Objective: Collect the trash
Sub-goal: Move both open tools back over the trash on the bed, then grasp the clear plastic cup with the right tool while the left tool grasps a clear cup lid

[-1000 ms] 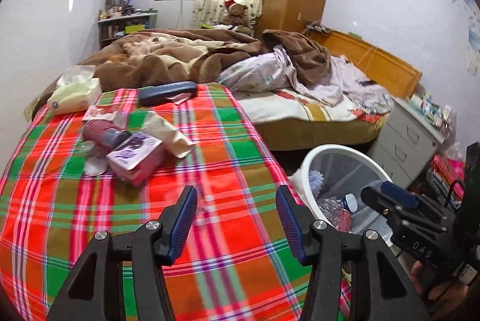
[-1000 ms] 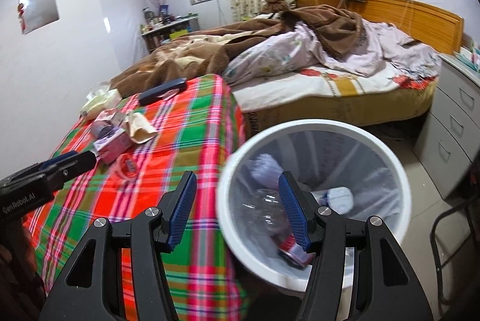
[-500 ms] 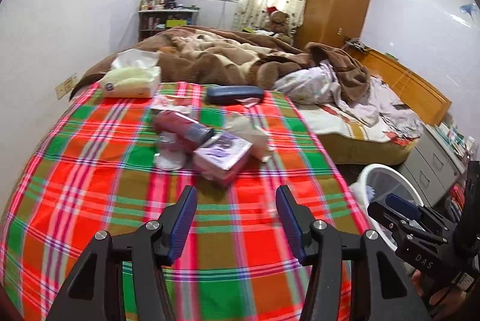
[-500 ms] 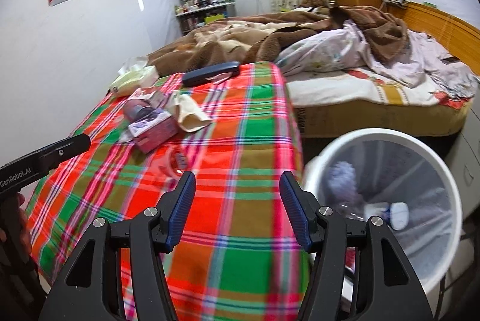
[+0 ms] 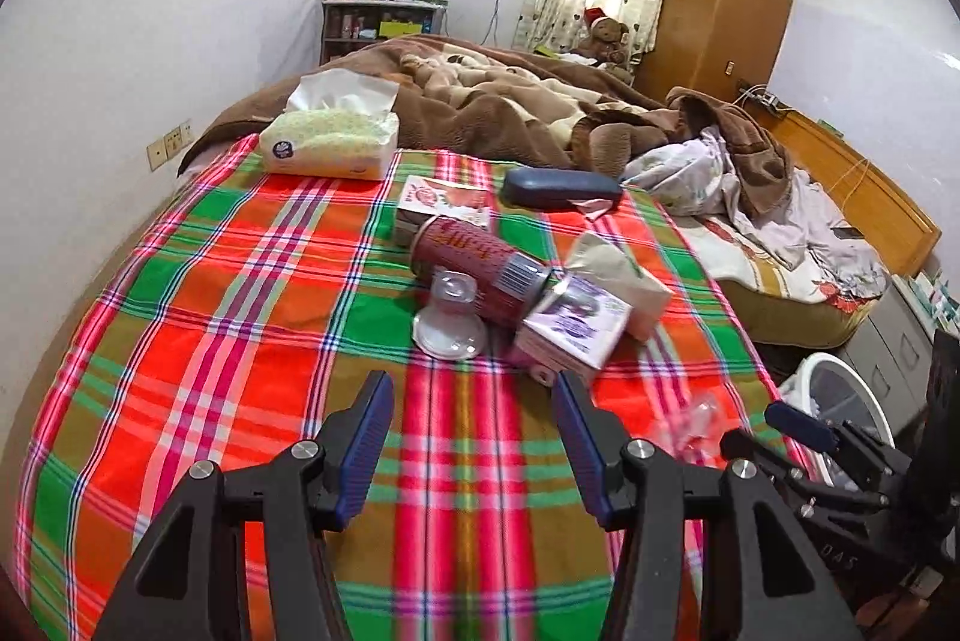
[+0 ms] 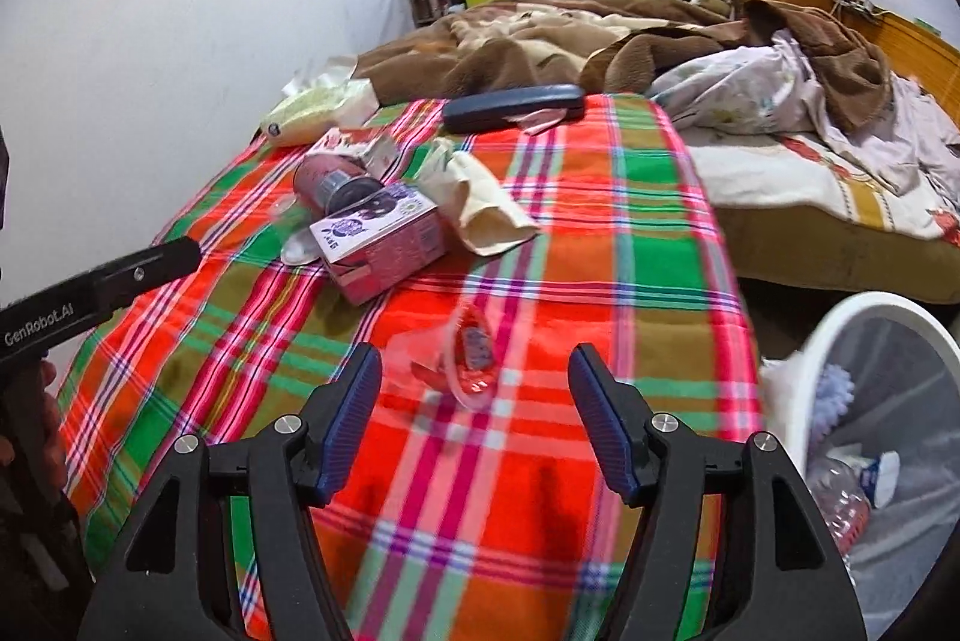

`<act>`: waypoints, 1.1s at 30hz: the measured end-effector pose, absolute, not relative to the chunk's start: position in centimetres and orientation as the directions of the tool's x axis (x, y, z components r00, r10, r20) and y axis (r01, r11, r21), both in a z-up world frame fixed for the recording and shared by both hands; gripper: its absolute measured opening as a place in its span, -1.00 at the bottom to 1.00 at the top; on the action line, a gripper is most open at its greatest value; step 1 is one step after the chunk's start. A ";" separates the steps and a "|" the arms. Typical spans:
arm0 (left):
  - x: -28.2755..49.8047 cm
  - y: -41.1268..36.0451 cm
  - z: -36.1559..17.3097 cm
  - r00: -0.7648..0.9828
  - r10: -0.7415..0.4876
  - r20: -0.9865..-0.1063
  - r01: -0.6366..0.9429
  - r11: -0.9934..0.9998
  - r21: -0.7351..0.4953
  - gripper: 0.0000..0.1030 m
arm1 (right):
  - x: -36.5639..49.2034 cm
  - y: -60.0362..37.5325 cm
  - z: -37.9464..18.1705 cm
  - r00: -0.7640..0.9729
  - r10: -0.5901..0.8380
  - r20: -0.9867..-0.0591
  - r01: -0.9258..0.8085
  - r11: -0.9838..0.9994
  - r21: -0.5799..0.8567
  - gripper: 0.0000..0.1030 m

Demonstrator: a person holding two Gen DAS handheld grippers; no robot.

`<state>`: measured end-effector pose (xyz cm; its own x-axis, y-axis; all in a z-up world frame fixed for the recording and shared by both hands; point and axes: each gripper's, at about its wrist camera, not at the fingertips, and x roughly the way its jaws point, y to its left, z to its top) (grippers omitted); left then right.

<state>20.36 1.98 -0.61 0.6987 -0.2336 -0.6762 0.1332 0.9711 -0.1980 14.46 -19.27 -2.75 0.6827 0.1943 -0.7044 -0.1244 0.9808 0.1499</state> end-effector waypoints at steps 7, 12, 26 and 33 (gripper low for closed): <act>23.4 2.2 -1.8 0.684 -0.206 -0.700 0.128 0.978 -0.163 0.06 | 16.0 -17.1 -3.9 0.646 0.215 -0.732 -0.153 0.976 0.152 0.30; 25.2 1.5 -2.2 0.685 -0.208 -0.698 0.157 0.978 -0.137 0.06 | 16.7 -16.5 -4.6 0.623 0.195 -0.758 -0.151 0.980 0.128 0.31; 29.5 1.5 -4.5 0.650 -0.211 -0.730 0.147 0.977 -0.152 0.06 | 17.5 -16.3 -5.2 0.610 0.128 -0.782 -0.100 0.991 0.085 0.30; 30.4 0.8 -5.1 0.637 -0.231 -0.735 0.173 0.973 -0.155 0.06 | 17.5 -16.6 -5.2 0.616 0.125 -0.778 -0.087 0.992 0.091 0.03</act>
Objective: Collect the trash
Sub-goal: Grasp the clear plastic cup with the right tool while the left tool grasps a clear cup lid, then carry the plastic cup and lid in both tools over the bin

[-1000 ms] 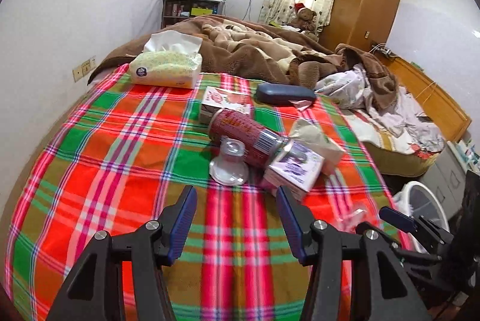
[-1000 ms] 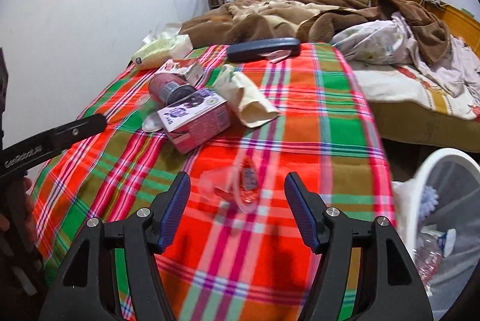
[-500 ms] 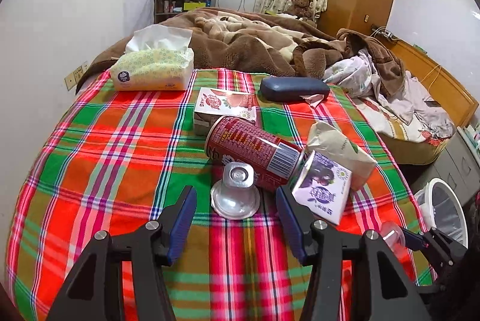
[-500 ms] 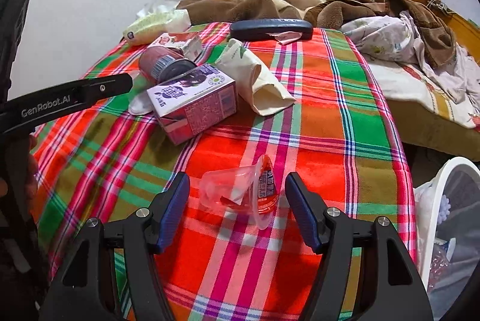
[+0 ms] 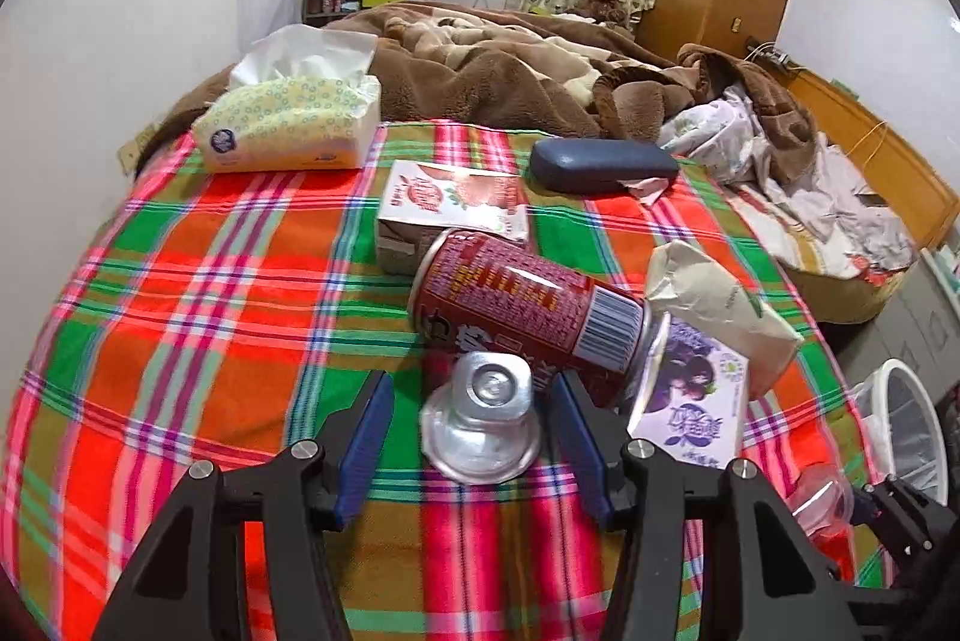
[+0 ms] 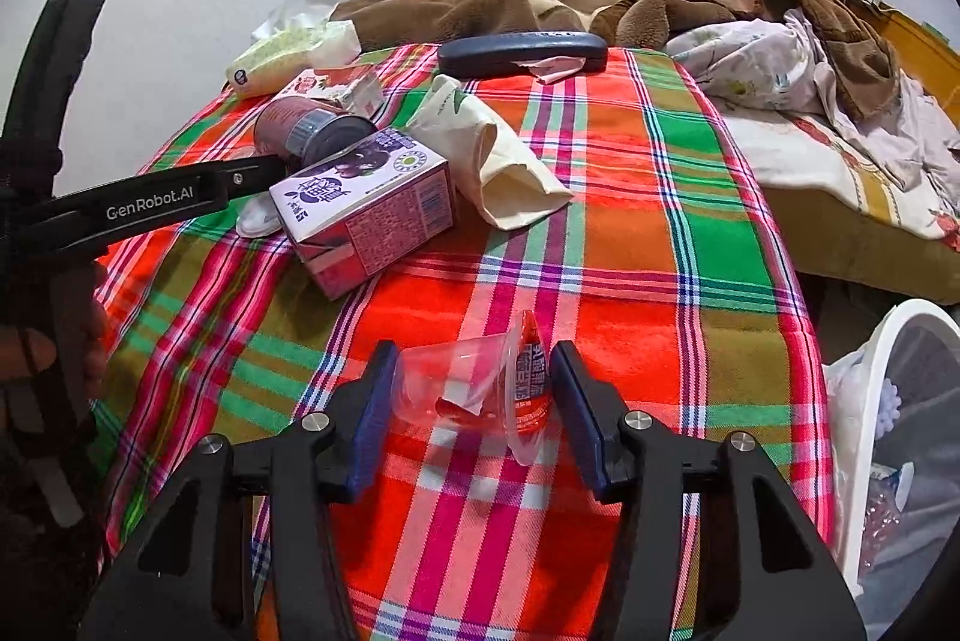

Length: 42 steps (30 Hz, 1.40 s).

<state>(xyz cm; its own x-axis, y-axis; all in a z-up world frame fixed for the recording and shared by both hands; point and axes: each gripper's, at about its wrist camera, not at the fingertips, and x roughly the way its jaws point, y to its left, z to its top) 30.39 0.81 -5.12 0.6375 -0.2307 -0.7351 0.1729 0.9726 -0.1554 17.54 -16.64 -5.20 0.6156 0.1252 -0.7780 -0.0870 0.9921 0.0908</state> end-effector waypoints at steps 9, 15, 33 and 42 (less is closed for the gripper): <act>30.5 0.8 -5.4 0.632 -0.222 -0.742 0.161 0.975 -0.155 -0.40 | 17.5 -16.9 -5.2 0.623 0.131 -0.771 -0.081 0.991 0.102 0.02; 29.7 0.7 -4.8 0.646 -0.217 -0.731 0.165 0.976 -0.144 -0.43 | 17.3 -17.2 -5.0 0.636 0.134 -0.760 -0.076 0.991 0.111 0.02; 23.0 -0.8 -0.9 0.695 -0.263 -0.669 0.216 0.964 -0.155 -0.43 | 14.4 -18.9 -2.4 0.711 0.160 -0.685 -0.074 0.986 0.152 0.02; 19.0 -3.8 1.9 0.718 -0.311 -0.623 0.285 0.948 -0.145 -0.43 | 11.6 -21.8 -0.2 0.764 0.152 -0.628 -0.051 0.983 0.176 0.02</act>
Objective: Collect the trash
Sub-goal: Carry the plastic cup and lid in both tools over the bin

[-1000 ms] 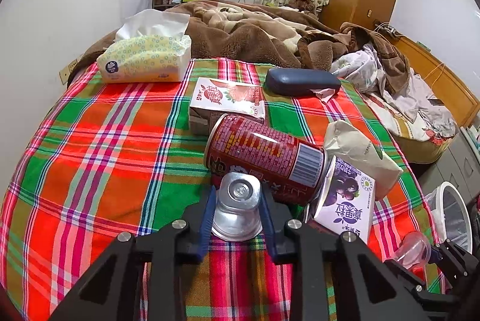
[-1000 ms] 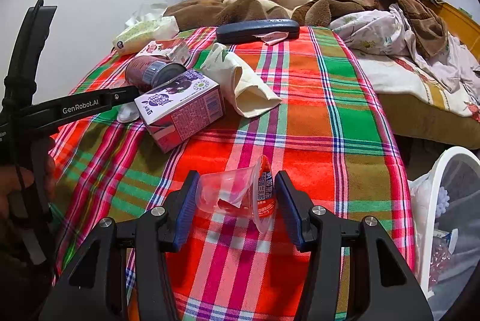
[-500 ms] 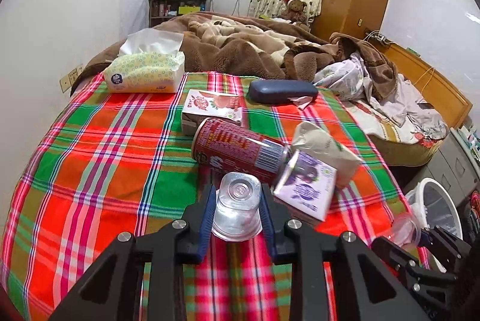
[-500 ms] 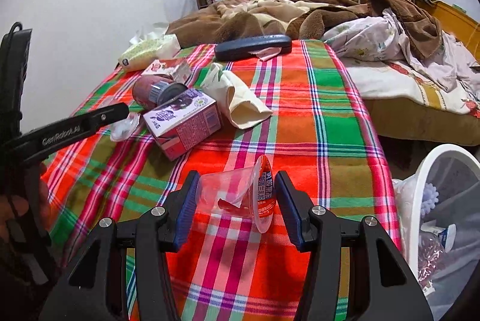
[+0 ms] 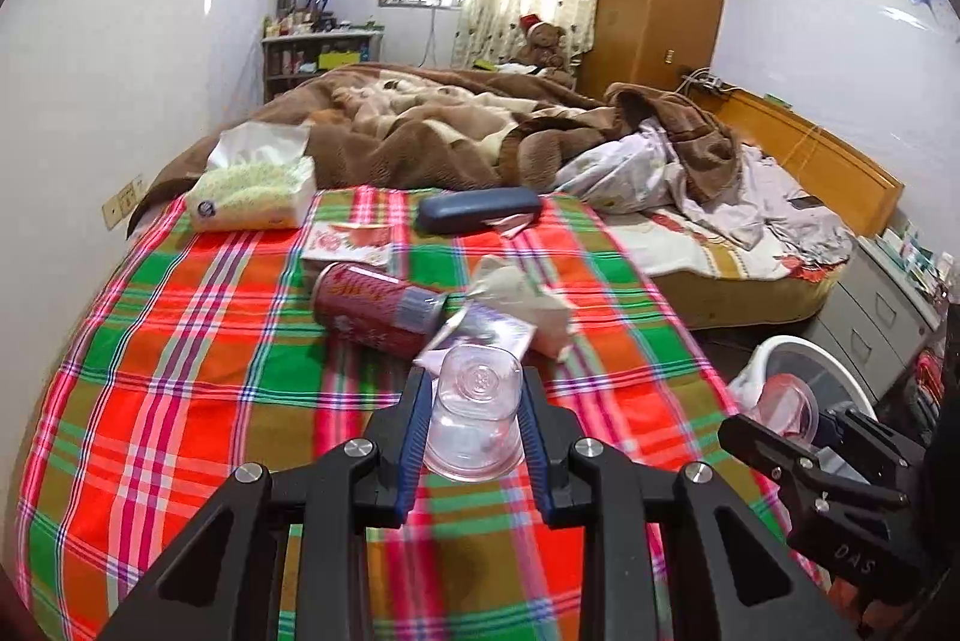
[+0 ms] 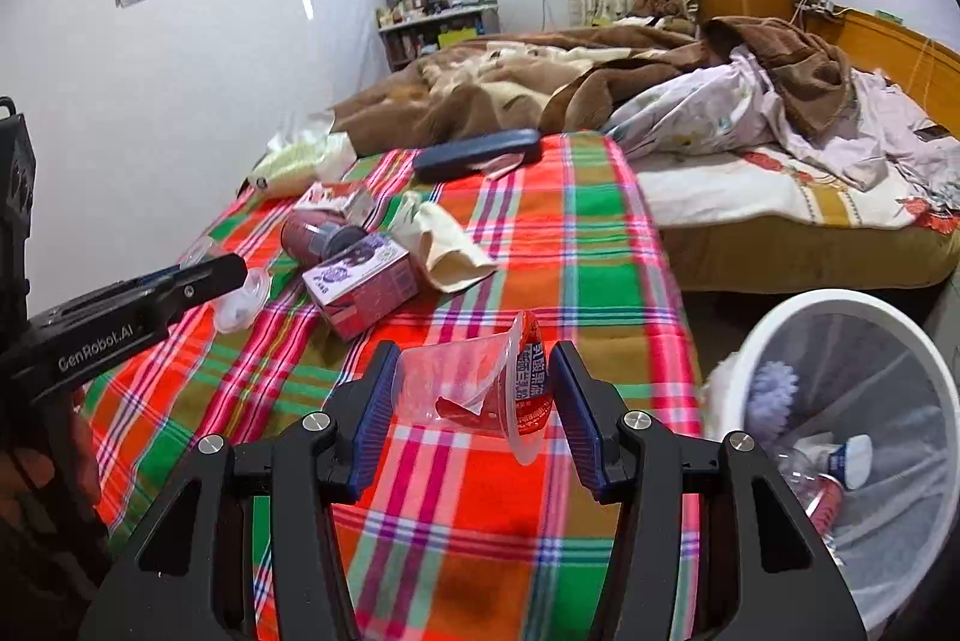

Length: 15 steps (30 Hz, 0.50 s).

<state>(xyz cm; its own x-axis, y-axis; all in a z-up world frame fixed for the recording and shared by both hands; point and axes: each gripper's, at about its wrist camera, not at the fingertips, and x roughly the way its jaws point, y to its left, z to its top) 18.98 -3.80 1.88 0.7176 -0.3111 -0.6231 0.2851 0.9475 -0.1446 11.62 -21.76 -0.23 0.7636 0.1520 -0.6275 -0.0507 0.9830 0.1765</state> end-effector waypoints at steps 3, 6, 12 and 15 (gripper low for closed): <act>18.0 -5.2 2.6 0.720 -0.331 -0.610 0.310 0.940 -0.143 -0.43 | 10.8 -22.7 0.3 0.778 0.145 -0.611 -0.041 0.983 0.181 0.02; 17.0 -6.7 3.1 0.714 -0.352 -0.605 0.339 0.930 -0.141 -0.43 | 10.0 -23.9 0.9 0.793 0.131 -0.595 -0.026 0.983 0.182 0.02; 15.3 -9.7 3.9 0.707 -0.390 -0.590 0.392 0.910 -0.133 -0.43 | 8.6 -26.1 1.4 0.811 0.091 -0.578 0.017 0.984 0.178 0.02; 14.5 -11.5 4.3 0.703 -0.405 -0.585 0.417 0.901 -0.122 -0.43 | 7.9 -27.4 1.5 0.819 0.070 -0.570 0.043 0.982 0.183 0.02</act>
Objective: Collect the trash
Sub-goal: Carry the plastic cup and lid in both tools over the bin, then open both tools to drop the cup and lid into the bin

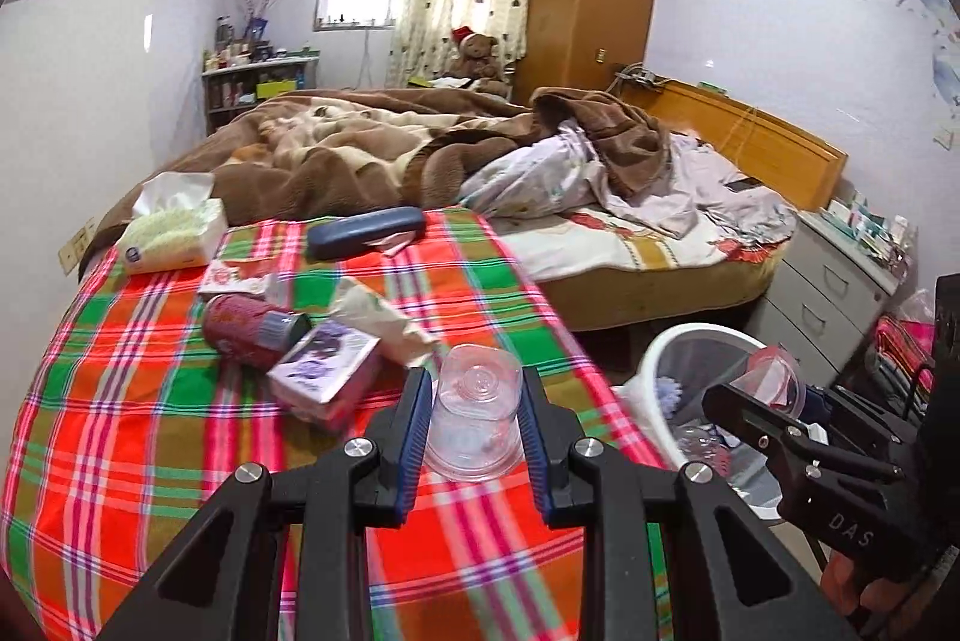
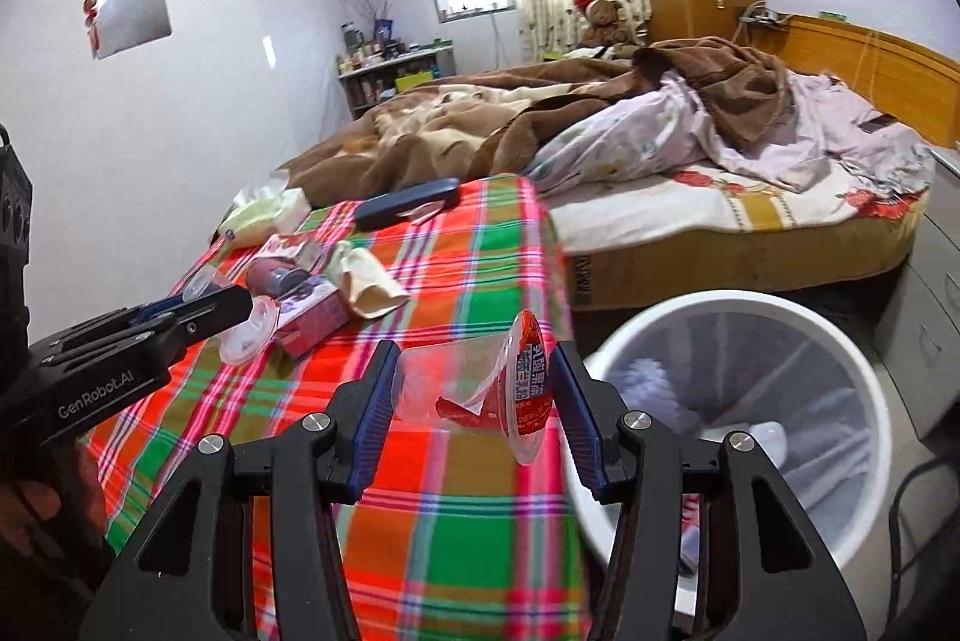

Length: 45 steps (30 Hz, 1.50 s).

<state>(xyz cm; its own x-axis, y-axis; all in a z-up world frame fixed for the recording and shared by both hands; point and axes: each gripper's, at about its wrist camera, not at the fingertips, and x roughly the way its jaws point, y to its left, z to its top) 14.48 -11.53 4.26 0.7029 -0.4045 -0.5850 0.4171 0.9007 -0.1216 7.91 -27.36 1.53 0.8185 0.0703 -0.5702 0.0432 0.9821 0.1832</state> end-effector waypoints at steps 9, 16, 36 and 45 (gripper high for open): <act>12.6 -16.8 4.5 0.663 -0.462 -0.589 0.503 0.858 -0.108 -0.43 | 6.2 -31.3 1.8 0.831 -0.016 -0.556 0.137 0.974 0.178 0.02; 11.8 -21.1 4.2 0.619 -0.512 -0.595 0.569 0.815 -0.109 -0.43 | 5.5 -34.6 1.2 0.816 -0.082 -0.572 0.214 0.962 0.168 0.02; 11.0 -31.0 -0.6 0.440 -0.587 -0.680 0.696 0.701 -0.155 -0.43 | 5.3 -41.7 -3.5 0.688 -0.141 -0.712 0.328 0.935 0.132 0.03; 11.2 -31.9 -1.0 0.434 -0.583 -0.687 0.701 0.698 -0.149 -0.14 | 5.0 -42.0 -3.7 0.681 -0.131 -0.721 0.314 0.941 0.126 0.32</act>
<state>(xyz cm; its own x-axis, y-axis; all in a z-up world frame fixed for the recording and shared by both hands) 11.20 -31.87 -1.04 0.4339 -0.5826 -0.6873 0.7007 0.6977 -0.1490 5.02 -42.00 -3.72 0.6810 -0.1306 -0.7205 0.3141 0.9409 0.1263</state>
